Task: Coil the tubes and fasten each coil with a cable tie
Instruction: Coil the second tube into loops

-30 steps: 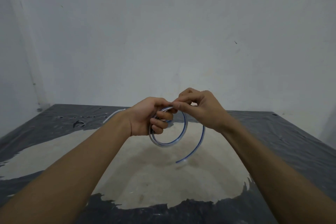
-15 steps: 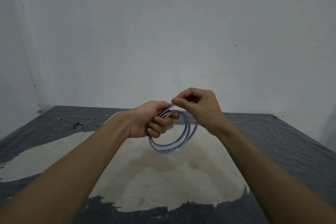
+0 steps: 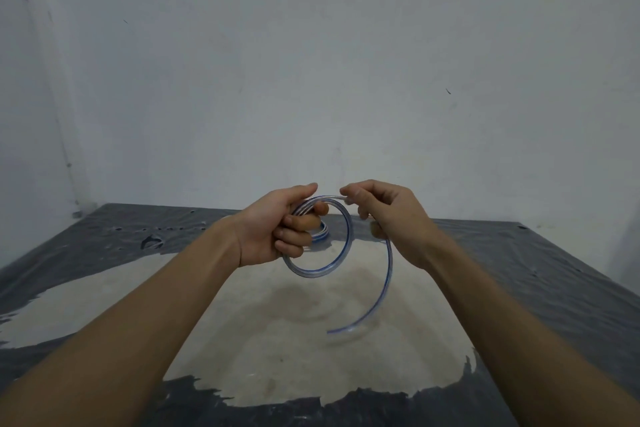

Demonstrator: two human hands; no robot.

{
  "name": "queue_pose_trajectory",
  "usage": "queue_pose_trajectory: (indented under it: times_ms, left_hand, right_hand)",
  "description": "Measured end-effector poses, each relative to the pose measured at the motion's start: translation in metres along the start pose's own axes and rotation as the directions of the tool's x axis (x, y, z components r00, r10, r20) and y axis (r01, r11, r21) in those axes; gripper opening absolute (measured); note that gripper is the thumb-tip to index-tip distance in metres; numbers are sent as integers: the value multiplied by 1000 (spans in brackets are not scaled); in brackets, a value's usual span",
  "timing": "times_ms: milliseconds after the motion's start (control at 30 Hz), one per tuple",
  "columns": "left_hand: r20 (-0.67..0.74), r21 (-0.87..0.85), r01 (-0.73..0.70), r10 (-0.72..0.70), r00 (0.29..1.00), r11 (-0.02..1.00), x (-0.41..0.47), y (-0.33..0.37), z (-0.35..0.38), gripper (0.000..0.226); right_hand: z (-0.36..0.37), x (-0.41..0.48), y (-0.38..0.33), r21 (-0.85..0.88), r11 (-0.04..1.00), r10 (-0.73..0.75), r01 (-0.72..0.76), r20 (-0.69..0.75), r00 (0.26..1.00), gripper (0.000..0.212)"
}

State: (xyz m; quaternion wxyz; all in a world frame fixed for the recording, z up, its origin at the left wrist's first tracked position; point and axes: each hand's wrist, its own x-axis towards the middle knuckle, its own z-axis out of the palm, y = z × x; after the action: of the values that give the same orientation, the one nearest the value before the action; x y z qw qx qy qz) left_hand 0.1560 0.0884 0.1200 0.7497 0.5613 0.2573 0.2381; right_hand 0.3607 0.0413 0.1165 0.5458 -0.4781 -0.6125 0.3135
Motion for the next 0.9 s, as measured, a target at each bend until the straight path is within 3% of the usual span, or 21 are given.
queue_pose_trajectory:
  times_ms: [100, 367, 500, 733, 900]
  left_hand:
    - [-16, 2, 2, -2, 1000, 1000, 2, -3, 0, 35]
    - [-76, 22, -17, 19, 997, 1000, 6, -2, 6, 39]
    - [-64, 43, -20, 23, 998, 999, 9, -1, 6, 45]
    - [9, 50, 58, -59, 998, 997, 5, -3, 3, 43]
    - [-105, 55, -13, 18, 994, 998, 12, -7, 5, 37]
  right_hand:
    - [2, -2, 0, -78, 997, 32, -29, 48, 998, 20]
    - [4, 1, 2, -20, 998, 66, -64, 75, 995, 21]
    - [5, 0, 3, -76, 997, 18, -14, 46, 999, 21]
    - [3, -3, 7, -144, 988, -31, 52, 145, 989, 23]
    - [4, 0, 15, -22, 999, 32, -32, -11, 999, 20]
